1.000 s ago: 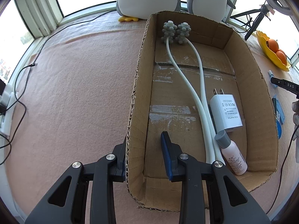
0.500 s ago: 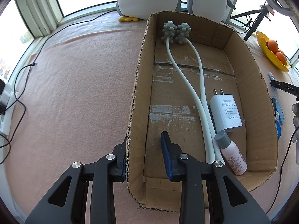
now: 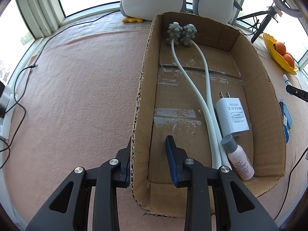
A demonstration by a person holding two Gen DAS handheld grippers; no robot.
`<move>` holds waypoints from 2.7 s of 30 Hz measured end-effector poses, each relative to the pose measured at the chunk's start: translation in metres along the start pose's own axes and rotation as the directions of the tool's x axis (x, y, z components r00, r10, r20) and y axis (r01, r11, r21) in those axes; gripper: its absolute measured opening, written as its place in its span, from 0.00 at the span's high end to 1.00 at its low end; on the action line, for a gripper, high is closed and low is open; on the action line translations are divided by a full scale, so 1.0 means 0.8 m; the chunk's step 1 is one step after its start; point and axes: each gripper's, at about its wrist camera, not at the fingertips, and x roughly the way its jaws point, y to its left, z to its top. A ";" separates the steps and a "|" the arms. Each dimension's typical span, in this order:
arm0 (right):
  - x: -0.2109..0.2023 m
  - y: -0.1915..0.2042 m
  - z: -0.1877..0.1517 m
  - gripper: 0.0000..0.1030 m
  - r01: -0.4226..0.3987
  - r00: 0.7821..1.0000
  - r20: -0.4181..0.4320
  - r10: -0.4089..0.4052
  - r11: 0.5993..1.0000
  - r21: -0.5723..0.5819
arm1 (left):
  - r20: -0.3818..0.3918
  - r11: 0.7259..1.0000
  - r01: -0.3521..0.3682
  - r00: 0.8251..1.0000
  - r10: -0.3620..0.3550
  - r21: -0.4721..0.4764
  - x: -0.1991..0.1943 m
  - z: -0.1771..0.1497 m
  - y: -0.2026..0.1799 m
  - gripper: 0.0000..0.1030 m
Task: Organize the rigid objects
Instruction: 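Carry the eye-drop bottle with the right gripper into the box and release, then move the right gripper to the keys on the ring and grasp them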
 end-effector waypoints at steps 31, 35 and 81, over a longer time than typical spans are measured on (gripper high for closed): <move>-0.056 0.242 -0.033 0.73 -0.235 0.970 -0.004 0.244 0.929 -0.284 | 0.018 1.000 -0.015 1.000 0.015 0.019 -0.003 -0.002 -0.005 0.72; -0.051 0.255 -0.039 0.73 -0.237 0.970 -0.020 0.242 0.924 -0.299 | 0.019 1.000 -0.012 1.000 0.012 0.016 -0.004 -0.002 -0.006 0.72; -0.085 0.072 -0.039 0.55 -0.216 0.976 0.031 0.218 0.975 -0.052 | 0.019 1.000 -0.014 1.000 0.013 0.017 -0.002 -0.001 -0.006 0.72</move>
